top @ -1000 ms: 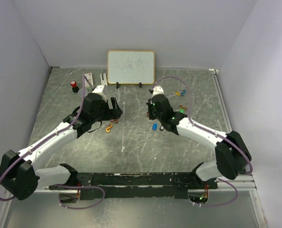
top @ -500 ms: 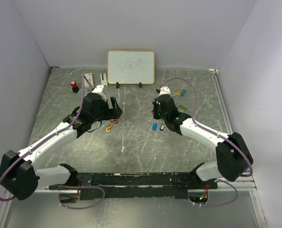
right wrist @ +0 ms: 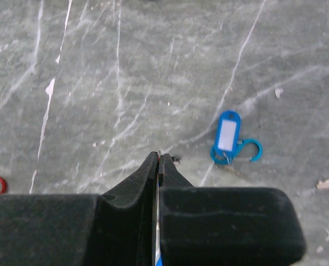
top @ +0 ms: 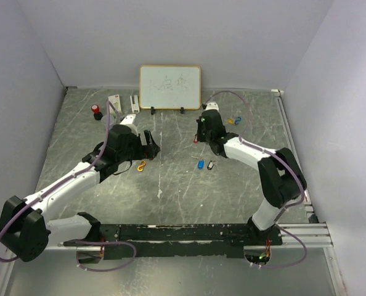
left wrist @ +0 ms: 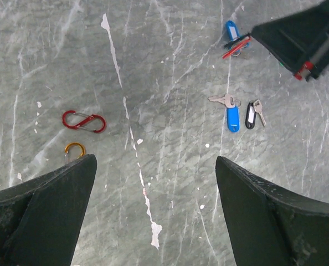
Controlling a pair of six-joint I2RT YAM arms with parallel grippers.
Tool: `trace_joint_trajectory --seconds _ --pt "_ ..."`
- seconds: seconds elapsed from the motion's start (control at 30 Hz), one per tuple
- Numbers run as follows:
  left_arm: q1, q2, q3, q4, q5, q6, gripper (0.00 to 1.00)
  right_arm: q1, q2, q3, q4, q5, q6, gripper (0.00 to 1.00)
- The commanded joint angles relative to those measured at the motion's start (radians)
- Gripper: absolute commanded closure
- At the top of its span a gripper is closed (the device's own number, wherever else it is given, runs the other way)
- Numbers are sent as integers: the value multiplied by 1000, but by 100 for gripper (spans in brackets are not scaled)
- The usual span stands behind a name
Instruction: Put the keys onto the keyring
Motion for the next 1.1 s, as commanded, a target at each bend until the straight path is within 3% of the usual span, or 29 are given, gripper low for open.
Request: trace_joint_trajectory --seconds 0.0,0.37,0.7,0.77,0.8,0.87,0.93,1.07 --pt "8 -27 -7 46 30 -10 0 -13 84 91 73 -28 -19 100" --pt "8 -42 -18 32 12 -10 1 -49 251 221 90 -80 -14 100" --pt "8 -37 -19 32 9 -12 1 -49 276 222 106 -120 13 100" --pt "9 -35 -20 30 7 -12 1 -48 274 217 114 -129 14 80" --pt "8 -35 -20 32 8 -13 1 -48 266 207 125 -130 16 64" --pt "9 -30 -21 33 12 -12 0 -48 238 185 145 -130 16 47" --pt "9 -21 -21 35 18 -13 0 -48 205 167 143 -124 13 40" --pt "8 -8 -26 44 21 -13 0 -43 125 135 81 -110 11 39"
